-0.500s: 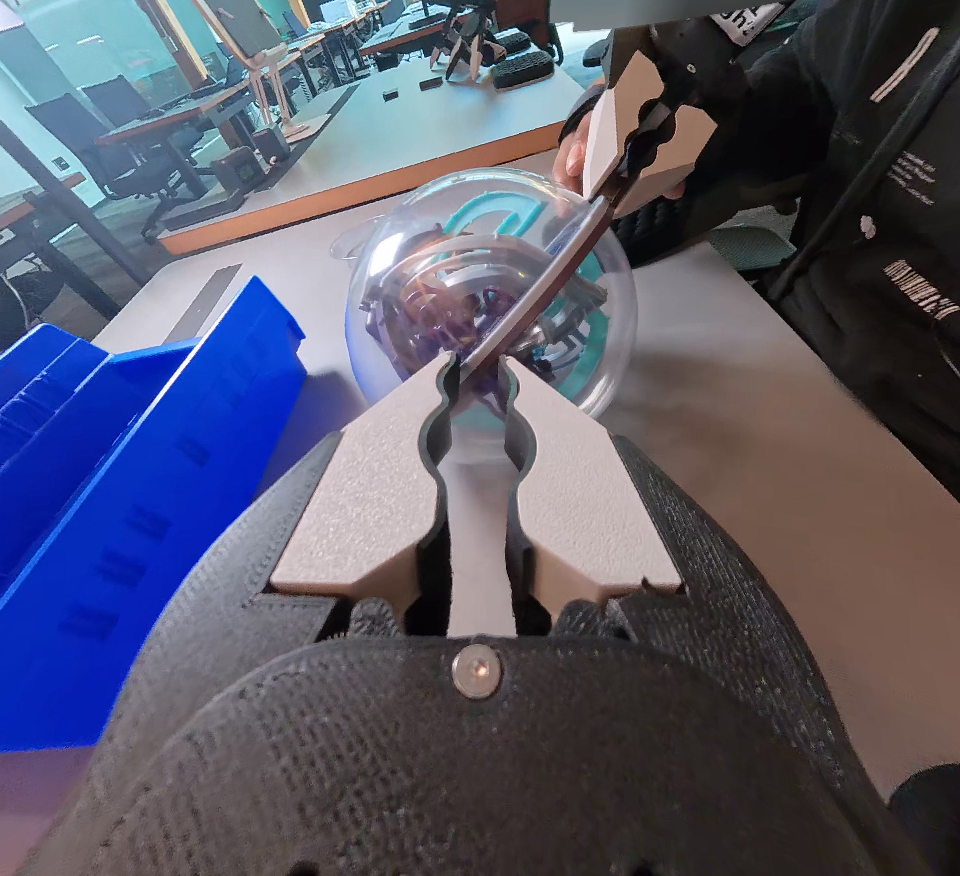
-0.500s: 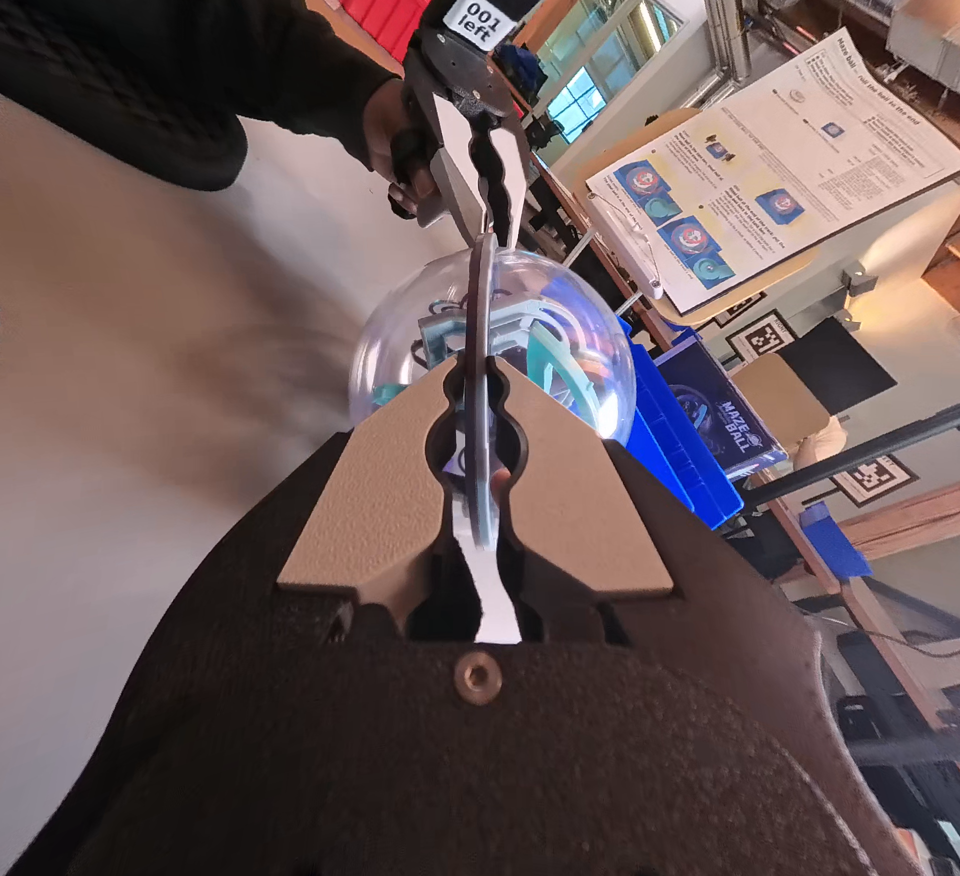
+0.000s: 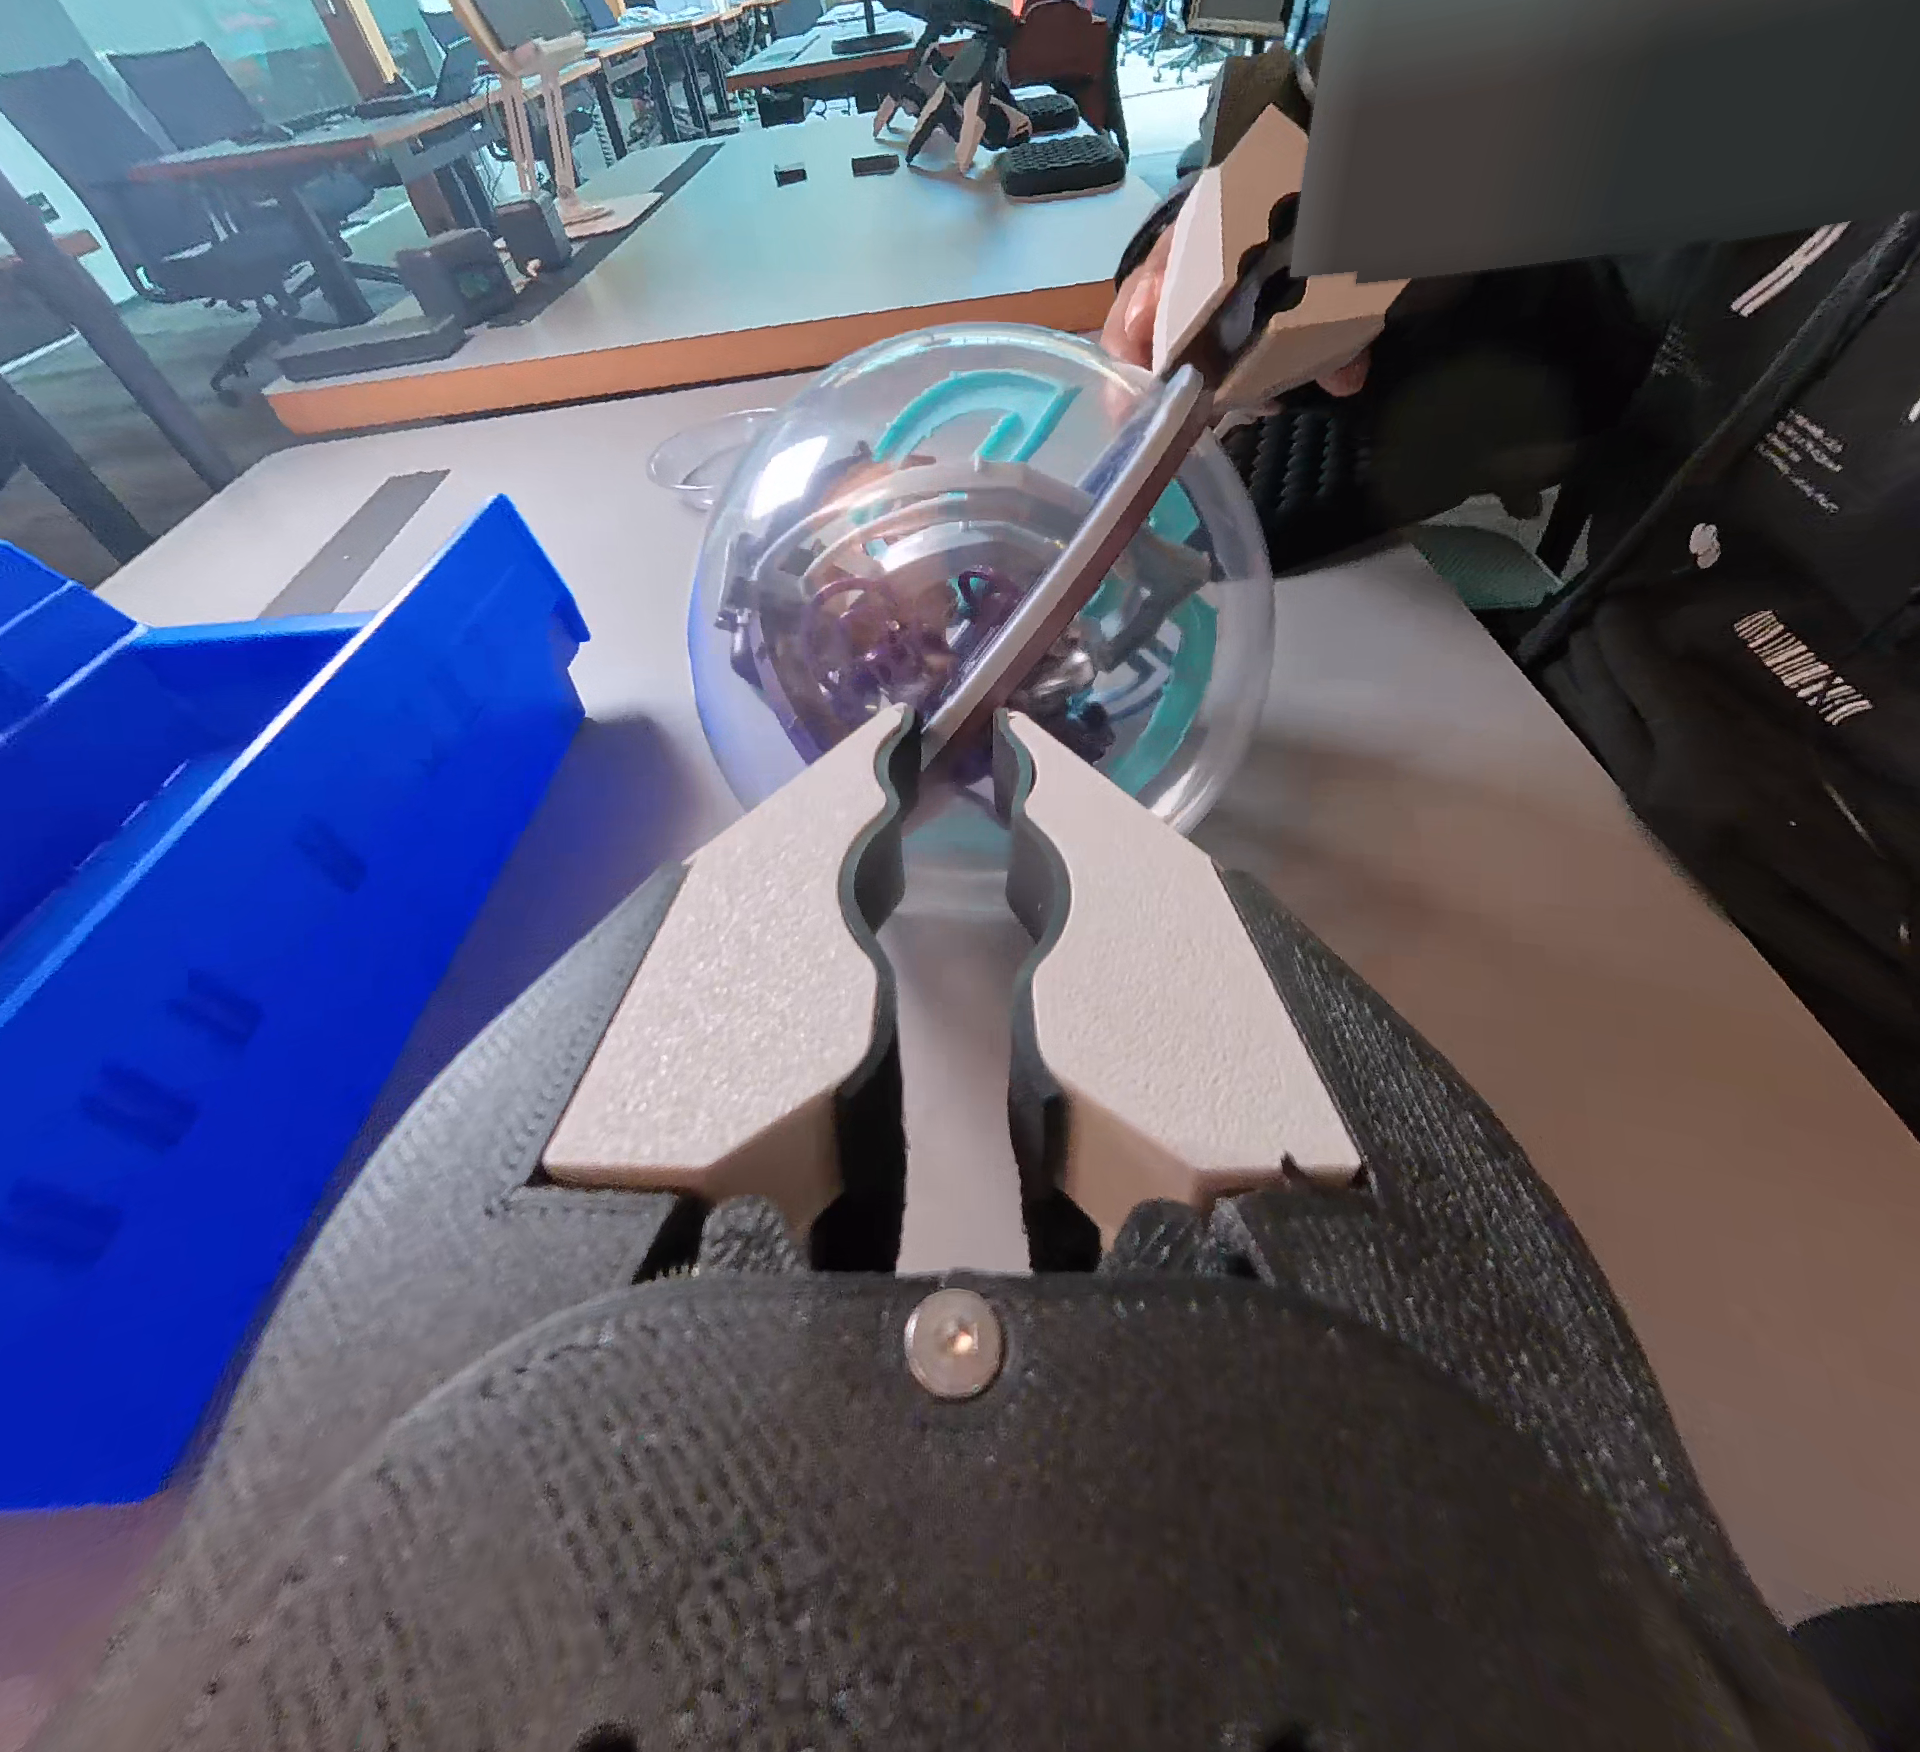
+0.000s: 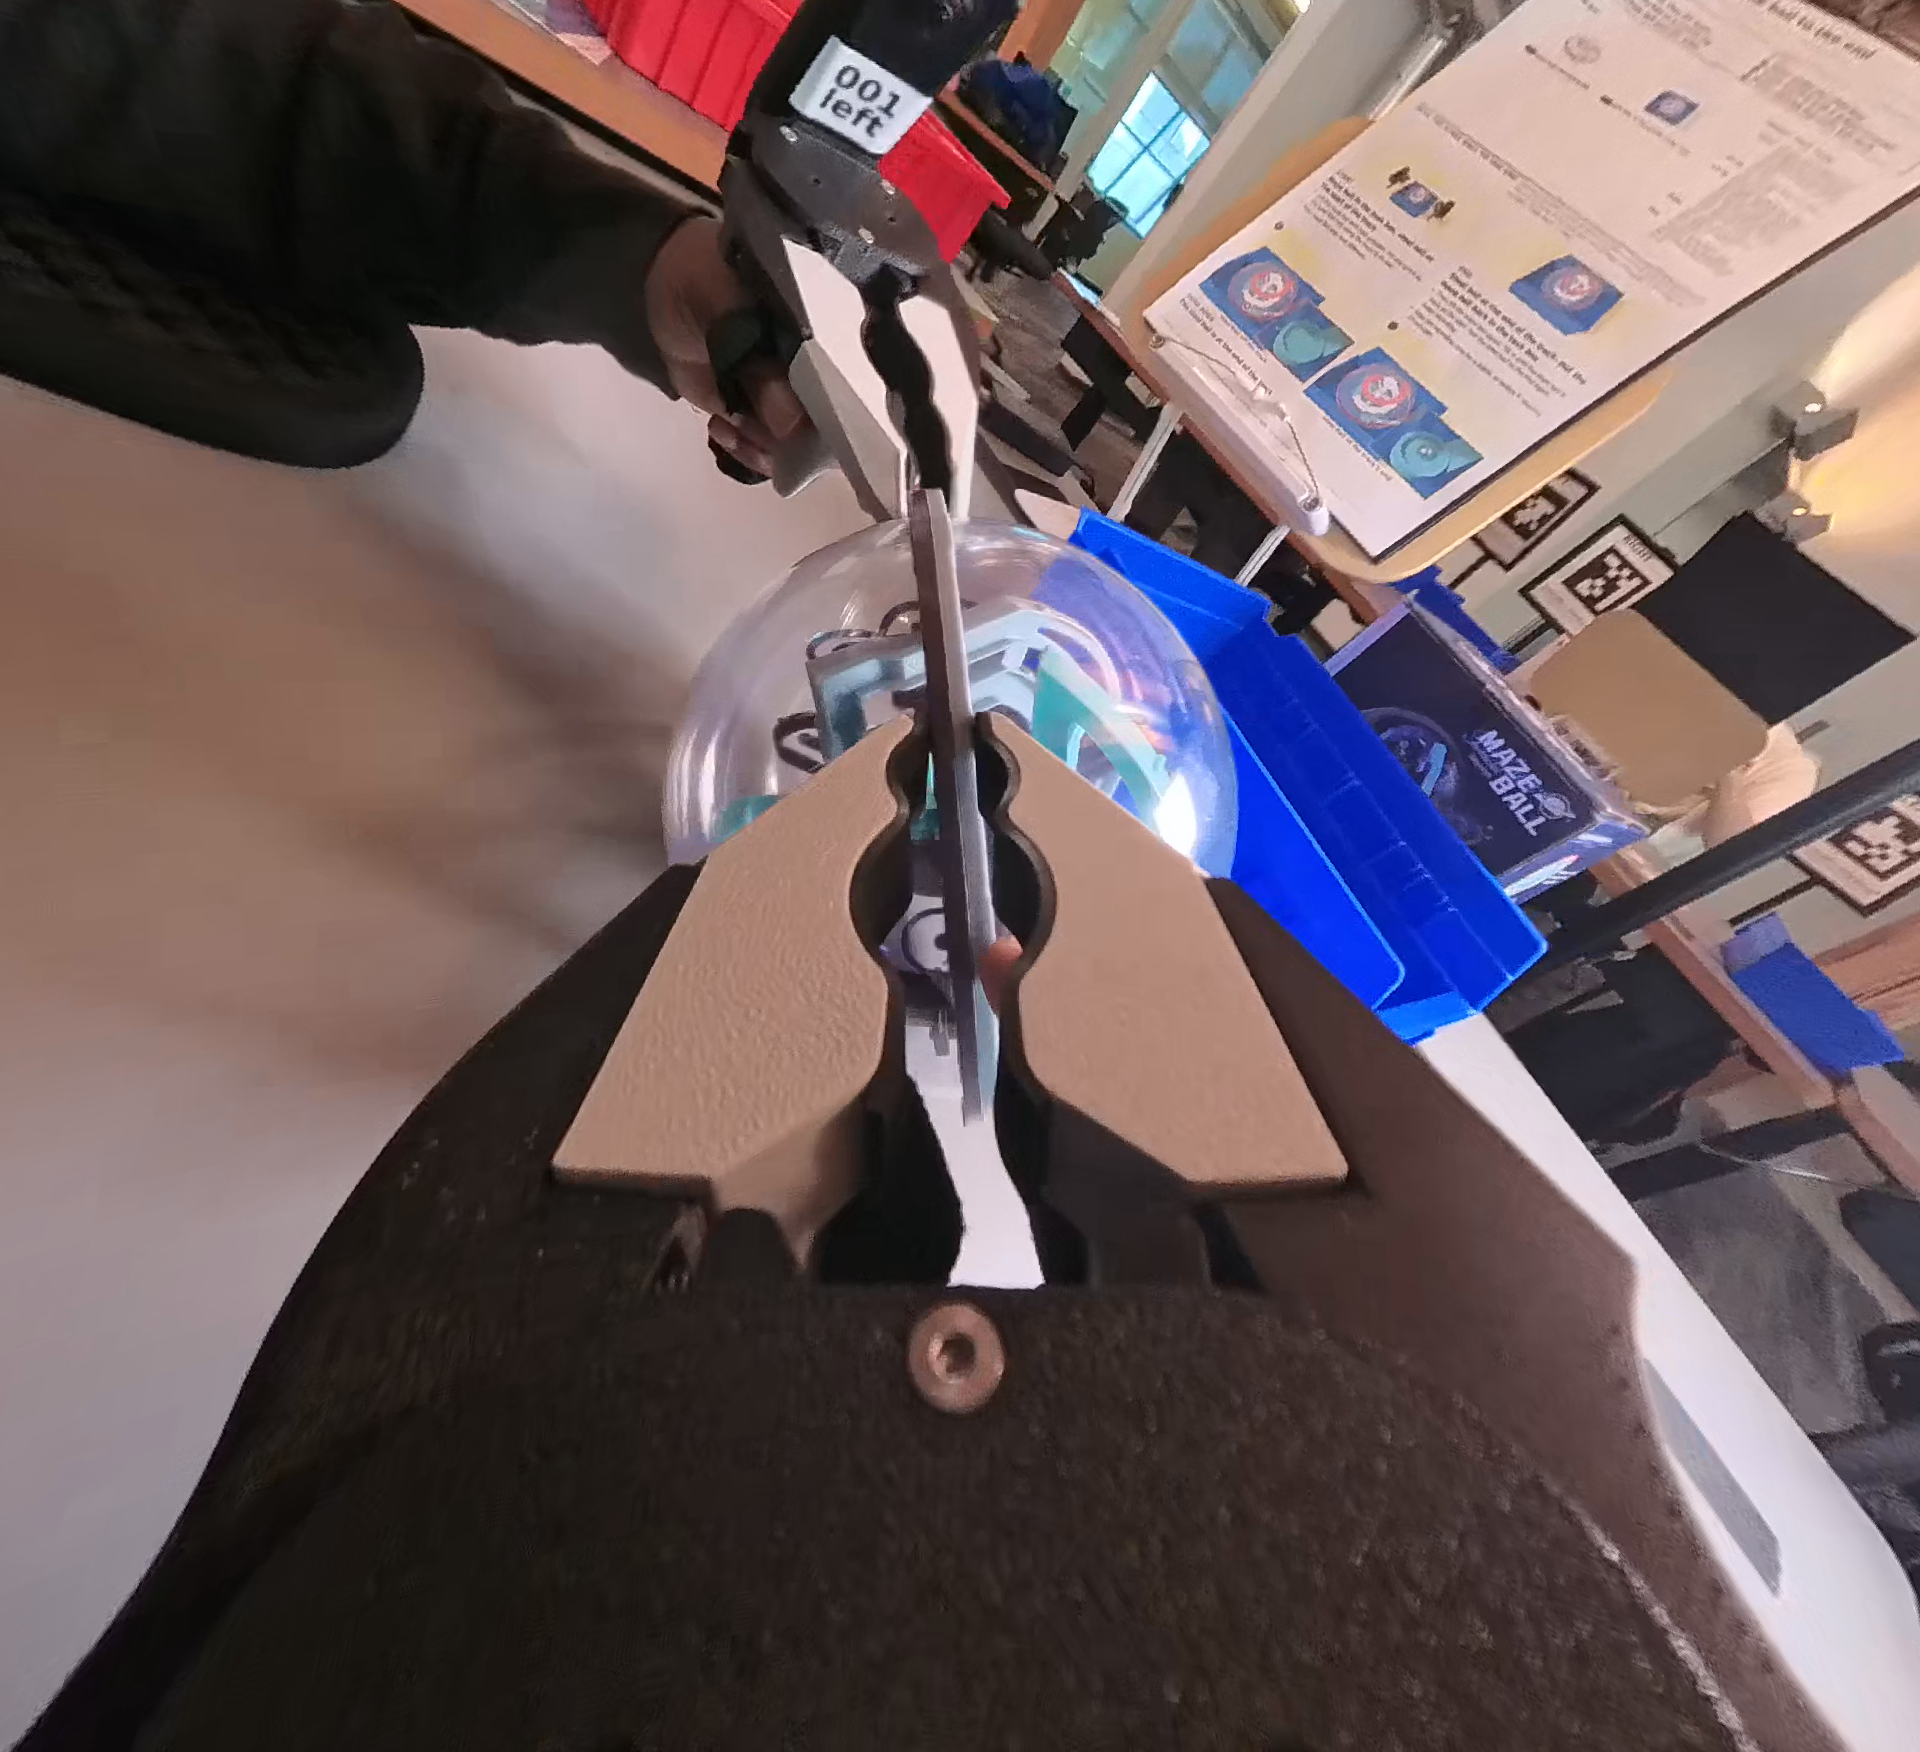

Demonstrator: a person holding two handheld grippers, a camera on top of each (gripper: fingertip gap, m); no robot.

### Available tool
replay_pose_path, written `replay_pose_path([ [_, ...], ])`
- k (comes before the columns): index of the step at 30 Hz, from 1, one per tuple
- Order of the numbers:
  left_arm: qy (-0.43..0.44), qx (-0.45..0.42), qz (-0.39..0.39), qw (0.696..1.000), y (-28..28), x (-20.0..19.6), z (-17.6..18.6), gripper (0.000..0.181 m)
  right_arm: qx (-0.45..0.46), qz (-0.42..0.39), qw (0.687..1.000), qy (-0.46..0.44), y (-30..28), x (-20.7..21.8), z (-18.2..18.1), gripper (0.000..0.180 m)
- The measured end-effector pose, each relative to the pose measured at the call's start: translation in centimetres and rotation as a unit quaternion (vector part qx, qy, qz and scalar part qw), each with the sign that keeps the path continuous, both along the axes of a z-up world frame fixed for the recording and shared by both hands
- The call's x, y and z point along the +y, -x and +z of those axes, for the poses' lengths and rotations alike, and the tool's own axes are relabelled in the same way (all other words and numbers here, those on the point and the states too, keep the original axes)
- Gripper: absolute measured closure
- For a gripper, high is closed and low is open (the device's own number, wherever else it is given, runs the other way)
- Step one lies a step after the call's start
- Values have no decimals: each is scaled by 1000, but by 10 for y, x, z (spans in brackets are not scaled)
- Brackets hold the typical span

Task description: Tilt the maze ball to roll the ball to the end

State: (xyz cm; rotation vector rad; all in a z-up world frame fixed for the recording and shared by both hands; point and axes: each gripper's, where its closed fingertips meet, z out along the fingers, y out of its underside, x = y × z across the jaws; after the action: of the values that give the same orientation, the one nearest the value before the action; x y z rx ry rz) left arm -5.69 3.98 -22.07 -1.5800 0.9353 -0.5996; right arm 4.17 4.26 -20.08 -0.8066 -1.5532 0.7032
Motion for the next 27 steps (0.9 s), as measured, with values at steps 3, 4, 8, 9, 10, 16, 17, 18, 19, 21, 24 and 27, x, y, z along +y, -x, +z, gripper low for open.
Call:
replay_pose_path([
  [3,14,-19,7,1000,5,4,-2,169,-15,2,1000,17,7,6,4,174],
  [4,20,-26,9,999,7,5,-2,169,-19,2,1000,22,9,8,5,174],
  [8,44,-50,18,998,13,10,-4,169,-37,-3,999,33,17,15,9,173],
  [9,51,-57,19,997,15,10,-4,169,-41,-4,998,37,19,16,9,173],
  [10,60,-67,20,996,16,12,-5,169,-46,-4,998,41,20,17,10,173],
  [16,79,-90,22,993,22,16,-9,169,-74,-5,996,50,30,24,14,173],
  [17,81,-87,25,993,22,16,-9,169,-76,-4,996,51,30,24,14,173],
  [18,83,-85,28,993,23,16,-9,169,-76,-4,996,52,31,24,14,173],
  [19,87,-89,30,992,24,16,-8,169,-77,-5,995,56,31,25,14,173],
  [21,99,-100,35,989,25,18,-6,169,-79,-4,994,72,31,26,13,173],
  [24,109,-104,41,988,26,21,-3,169,-79,-6,992,95,31,29,14,173],
  [27,130,-111,45,984,25,25,0,169,-80,-6,988,132,28,33,15,173],
])
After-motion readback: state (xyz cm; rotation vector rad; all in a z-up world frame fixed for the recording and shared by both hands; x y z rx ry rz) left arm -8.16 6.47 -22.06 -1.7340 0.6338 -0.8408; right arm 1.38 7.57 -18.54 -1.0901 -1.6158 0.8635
